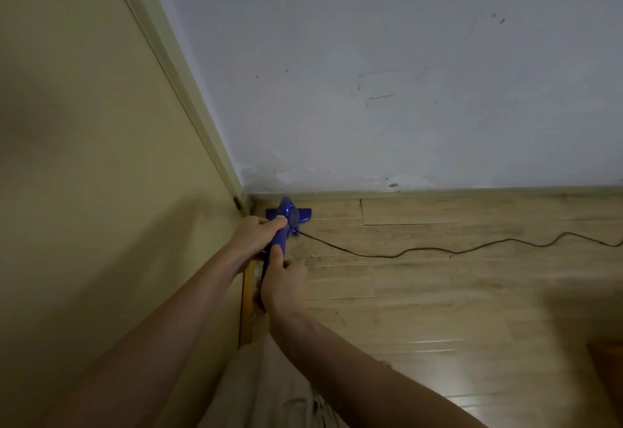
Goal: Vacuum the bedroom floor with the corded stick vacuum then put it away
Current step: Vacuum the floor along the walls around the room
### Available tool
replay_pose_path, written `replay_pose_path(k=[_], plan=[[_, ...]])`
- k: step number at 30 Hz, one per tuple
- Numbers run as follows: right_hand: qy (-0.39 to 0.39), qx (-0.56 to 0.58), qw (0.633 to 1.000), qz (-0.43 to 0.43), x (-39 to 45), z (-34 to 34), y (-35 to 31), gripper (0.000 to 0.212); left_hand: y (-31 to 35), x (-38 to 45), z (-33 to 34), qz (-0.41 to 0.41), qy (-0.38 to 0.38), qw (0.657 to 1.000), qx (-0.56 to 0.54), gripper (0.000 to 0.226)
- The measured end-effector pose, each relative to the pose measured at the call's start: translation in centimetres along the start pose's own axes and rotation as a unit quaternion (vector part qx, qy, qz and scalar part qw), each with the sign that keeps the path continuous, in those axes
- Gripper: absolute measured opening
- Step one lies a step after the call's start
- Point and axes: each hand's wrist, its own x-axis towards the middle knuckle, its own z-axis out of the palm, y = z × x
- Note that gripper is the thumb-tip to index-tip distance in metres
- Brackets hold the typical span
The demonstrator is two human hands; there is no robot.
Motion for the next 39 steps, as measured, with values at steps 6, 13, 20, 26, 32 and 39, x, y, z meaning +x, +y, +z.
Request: replay_pose_path(k=[6, 13, 20, 26, 32, 39], plan=[[-0.003, -0.023, 1.000, 0.003, 1.5, 0.2, -0.1, 0.042, 0.2, 0.8, 0.3, 0.006, 0.023, 1.000, -0.017, 0.041], [-0.027, -0.048, 0.998, -0.014, 1.5, -0.4, -1.5, 0.038, 0.6, 1.6, -0.2, -0.023, 0.020, 0.999, -0.042, 0.041], [-0.040, -0.056, 0.997, -0.028, 0.5, -2.1, 0.4, 0.035, -0.3, -0.3, 0.6, -0.027, 0.016, 0.999, -0.016, 0.040], [-0.048, -0.078, 0.995, -0.034, 0.2, -3.8, -0.5, 0.033, 0.5, -1.3, 1.7, -0.045, 0.027, 0.998, -0.044, 0.035], [-0.047, -0.085, 0.995, -0.022, 1.2, -4.5, 0.5, 0.039, -1.1, -0.1, 3.1, -0.036, 0.042, 0.996, -0.072, 0.039], [-0.050, -0.069, 0.996, -0.011, 1.2, -3.1, 1.6, 0.035, -1.7, -0.7, 2.1, -0.026, 0.035, 0.997, -0.069, 0.036]])
